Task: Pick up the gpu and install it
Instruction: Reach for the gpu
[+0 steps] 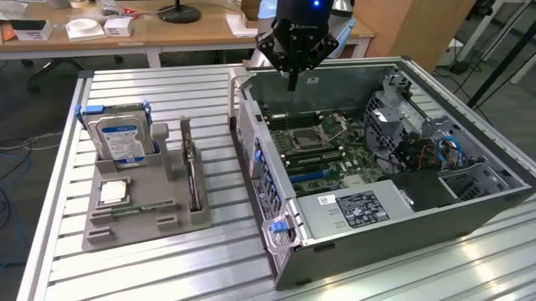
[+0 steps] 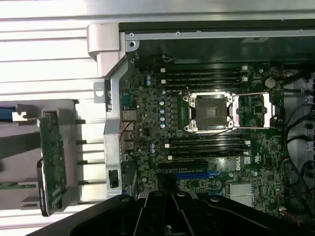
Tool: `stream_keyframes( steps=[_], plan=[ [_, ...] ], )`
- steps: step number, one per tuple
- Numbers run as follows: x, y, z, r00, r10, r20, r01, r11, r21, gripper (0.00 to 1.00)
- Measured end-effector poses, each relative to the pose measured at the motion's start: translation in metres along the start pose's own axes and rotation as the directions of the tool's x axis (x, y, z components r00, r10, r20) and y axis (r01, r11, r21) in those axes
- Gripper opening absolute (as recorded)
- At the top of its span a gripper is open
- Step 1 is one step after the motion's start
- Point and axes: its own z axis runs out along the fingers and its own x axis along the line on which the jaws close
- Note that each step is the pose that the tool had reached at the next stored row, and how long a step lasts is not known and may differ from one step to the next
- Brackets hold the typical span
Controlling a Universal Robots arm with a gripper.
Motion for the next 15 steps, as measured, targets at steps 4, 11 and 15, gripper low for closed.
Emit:
stream_keyframes(
  steps=[4, 11, 15],
  plan=[
    [0.0000, 0.0000, 0.0000, 1.0000, 0.000, 0.0000, 0.000, 1.0000, 0.0002, 0.11],
    [0.0022, -0.0002, 0.0002, 1.0000, 0.000, 0.0001, 0.000, 1.0000, 0.0001, 0.11],
    [0.0044, -0.0003, 0.0003, 1.0000, 0.000, 0.0000, 0.000, 1.0000, 0.0002, 0.11]
  ],
)
